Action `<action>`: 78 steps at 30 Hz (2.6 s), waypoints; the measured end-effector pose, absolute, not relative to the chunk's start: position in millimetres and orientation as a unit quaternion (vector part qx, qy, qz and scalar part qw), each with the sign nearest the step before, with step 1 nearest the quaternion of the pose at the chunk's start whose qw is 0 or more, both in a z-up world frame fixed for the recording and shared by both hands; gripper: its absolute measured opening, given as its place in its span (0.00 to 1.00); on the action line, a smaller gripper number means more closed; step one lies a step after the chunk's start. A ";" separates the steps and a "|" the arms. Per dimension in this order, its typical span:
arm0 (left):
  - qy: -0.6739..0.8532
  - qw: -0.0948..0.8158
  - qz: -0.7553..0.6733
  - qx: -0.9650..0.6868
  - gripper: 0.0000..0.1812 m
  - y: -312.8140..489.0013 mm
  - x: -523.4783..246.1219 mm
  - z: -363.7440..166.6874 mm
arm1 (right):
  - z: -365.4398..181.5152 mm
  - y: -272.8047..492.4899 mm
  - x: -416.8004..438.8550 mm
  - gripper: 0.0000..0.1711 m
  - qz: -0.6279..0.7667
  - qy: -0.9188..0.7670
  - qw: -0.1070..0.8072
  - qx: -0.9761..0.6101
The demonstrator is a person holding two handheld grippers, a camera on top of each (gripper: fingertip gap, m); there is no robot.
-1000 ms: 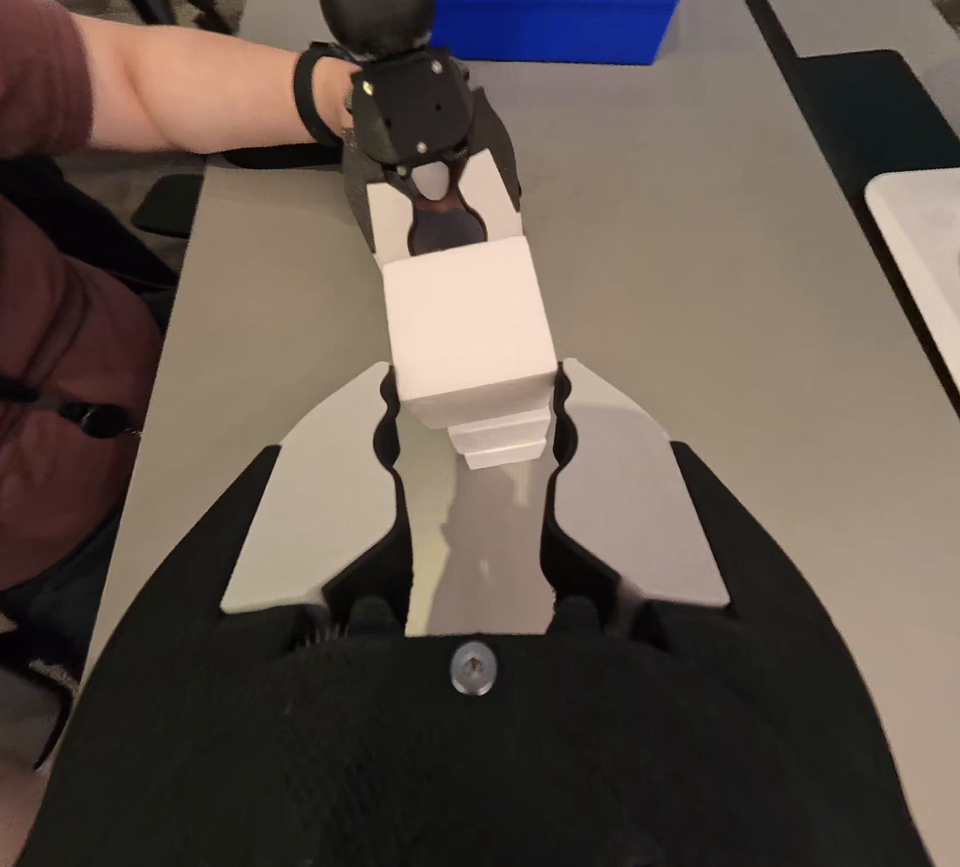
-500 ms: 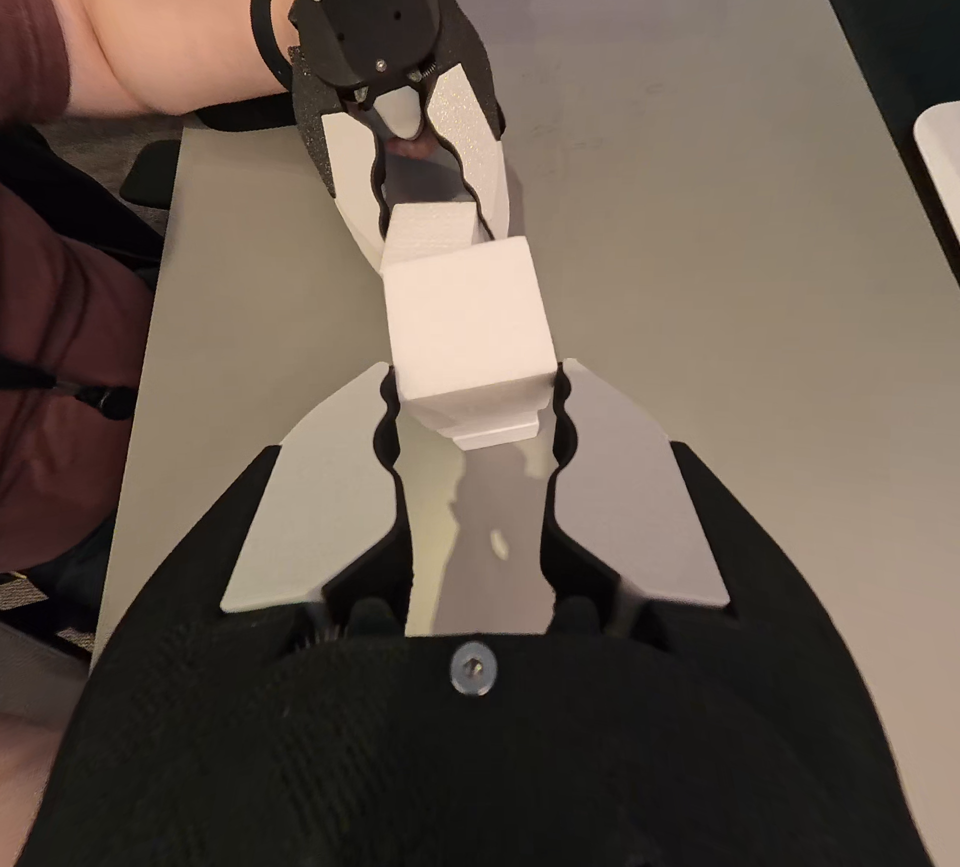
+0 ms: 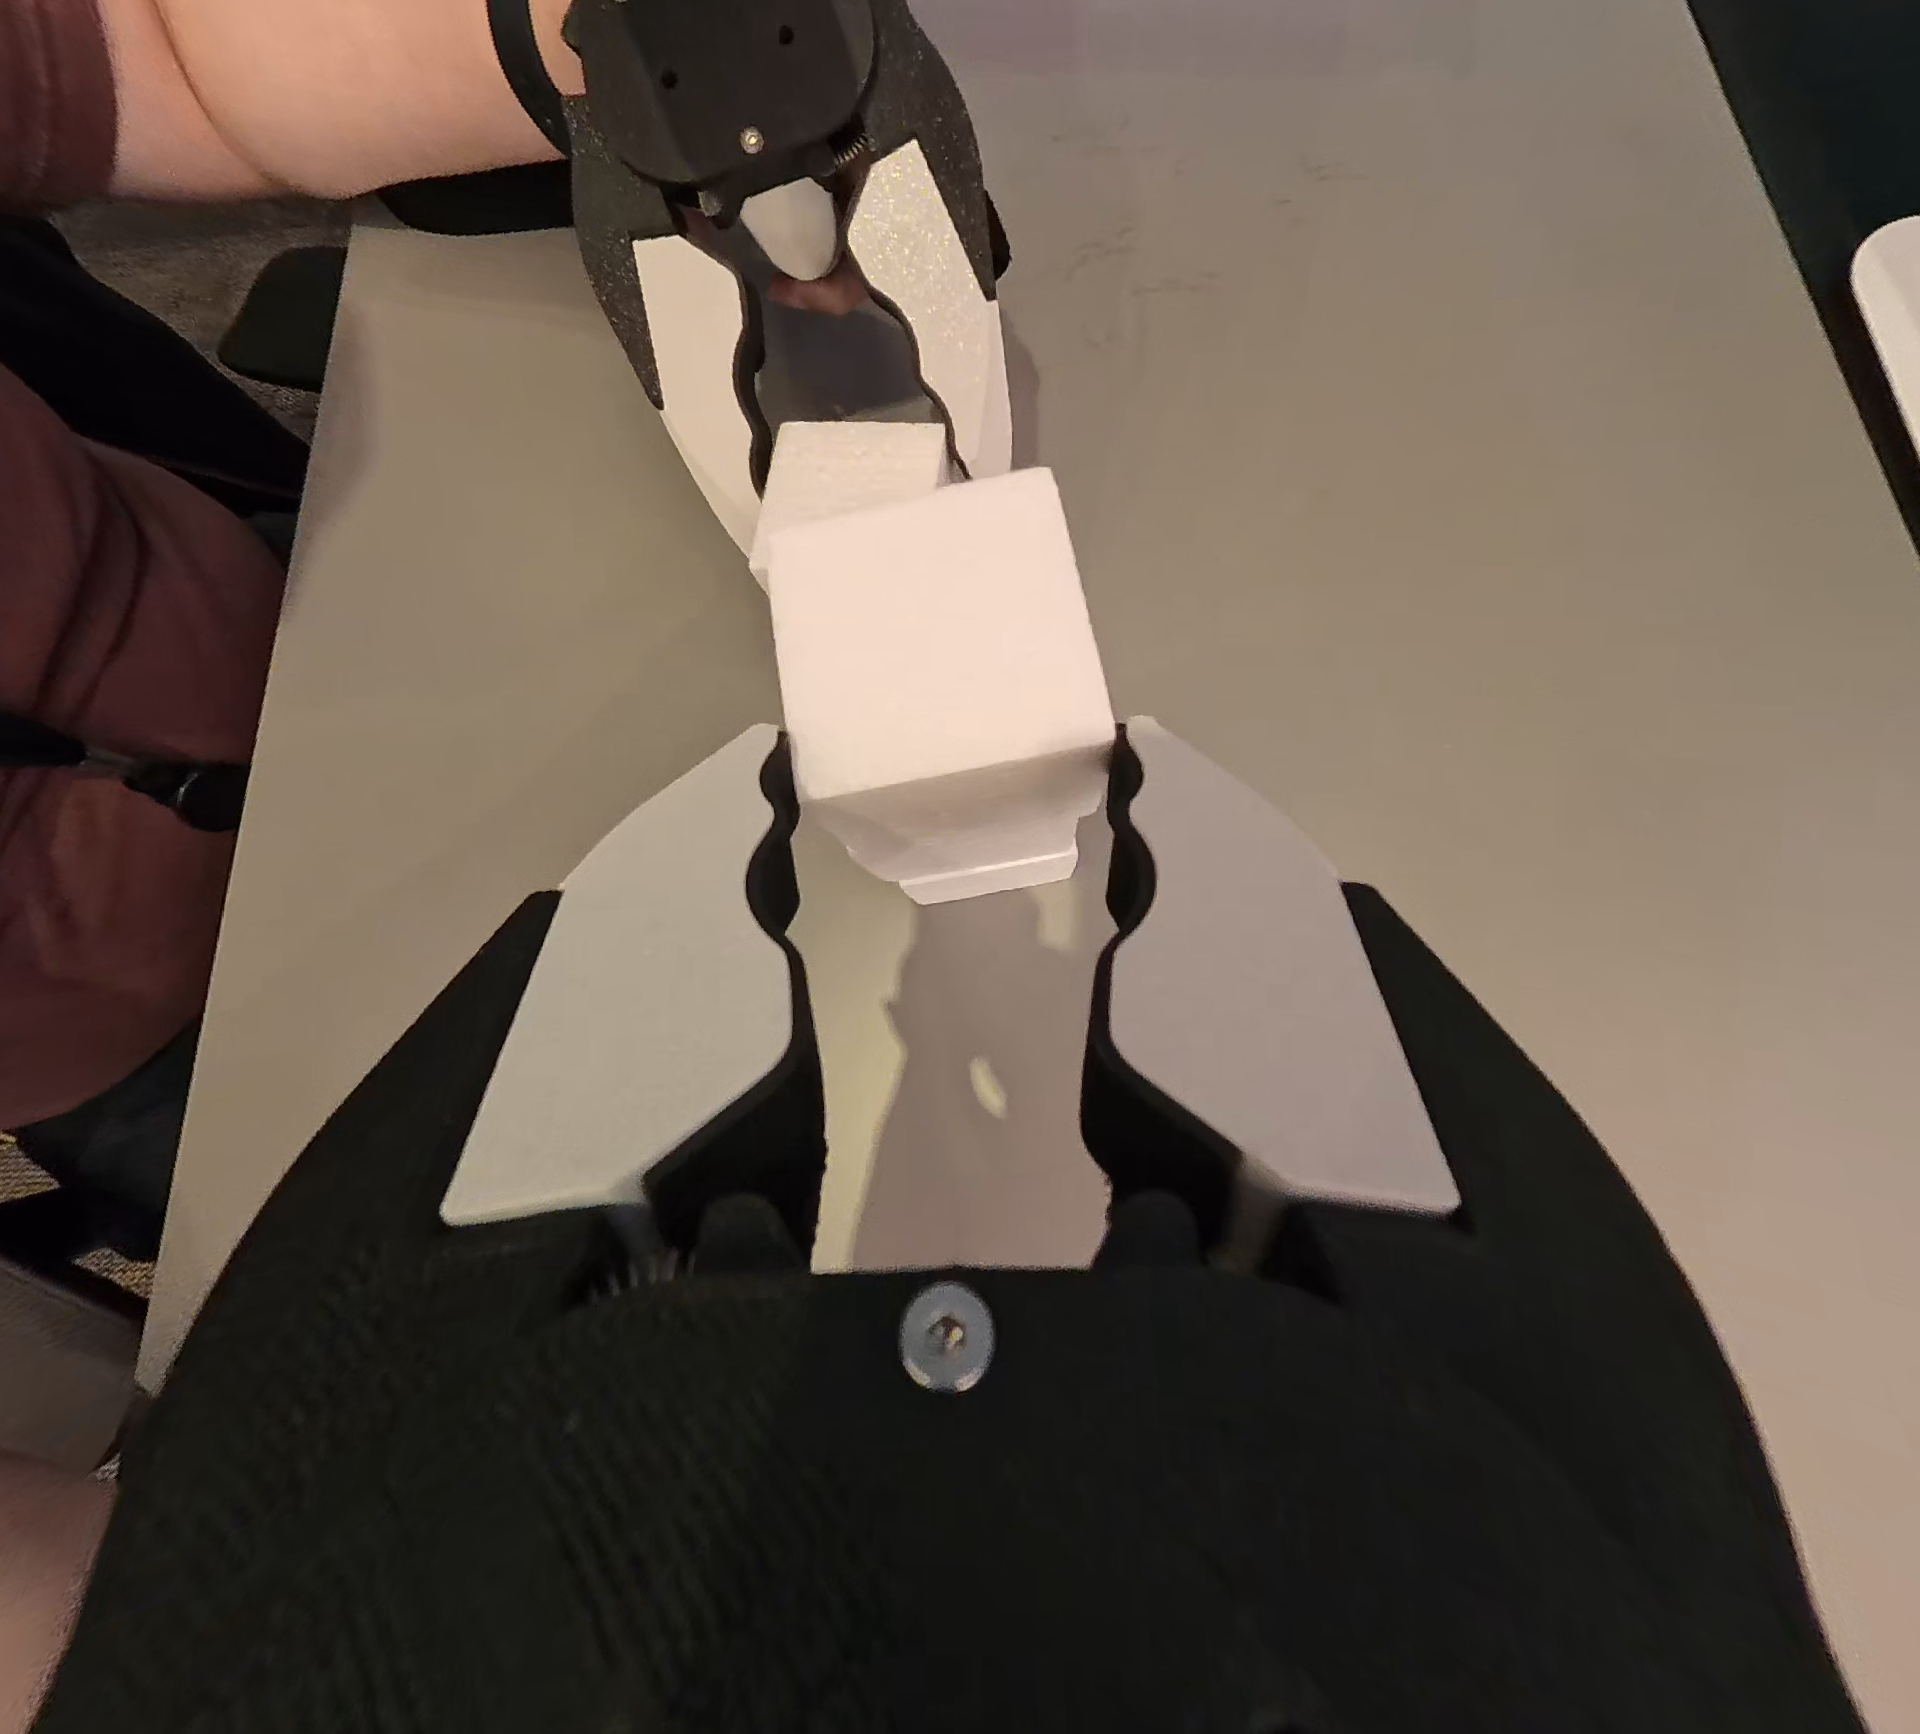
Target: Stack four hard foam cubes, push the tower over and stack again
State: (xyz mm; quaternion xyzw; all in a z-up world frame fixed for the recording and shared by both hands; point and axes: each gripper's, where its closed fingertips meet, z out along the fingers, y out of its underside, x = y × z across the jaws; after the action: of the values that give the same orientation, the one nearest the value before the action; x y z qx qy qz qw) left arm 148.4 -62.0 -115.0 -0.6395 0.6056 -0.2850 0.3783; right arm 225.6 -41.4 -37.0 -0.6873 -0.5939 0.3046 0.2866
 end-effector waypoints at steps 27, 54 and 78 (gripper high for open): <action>0.618 0.368 -0.273 -0.639 0.35 -66.0 149.3 -121.4 | -34.1 -45.1 220.1 0.34 0.309 -0.590 0.288 -0.688; 0.609 0.381 -0.277 -0.638 0.35 -65.5 146.5 -107.3 | -33.1 -47.4 229.4 0.47 0.311 -0.599 0.290 -0.679; 0.506 0.396 -0.255 -0.723 0.35 -35.8 227.9 14.0 | 0.9 -40.4 307.3 0.44 0.329 -0.550 0.362 -0.677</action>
State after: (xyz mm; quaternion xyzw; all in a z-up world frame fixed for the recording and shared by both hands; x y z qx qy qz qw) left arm 227.9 -35.8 14.0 -0.7227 0.5056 -0.2553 0.3962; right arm 307.3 -40.4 0.9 -0.6767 -0.5500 0.3292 0.3623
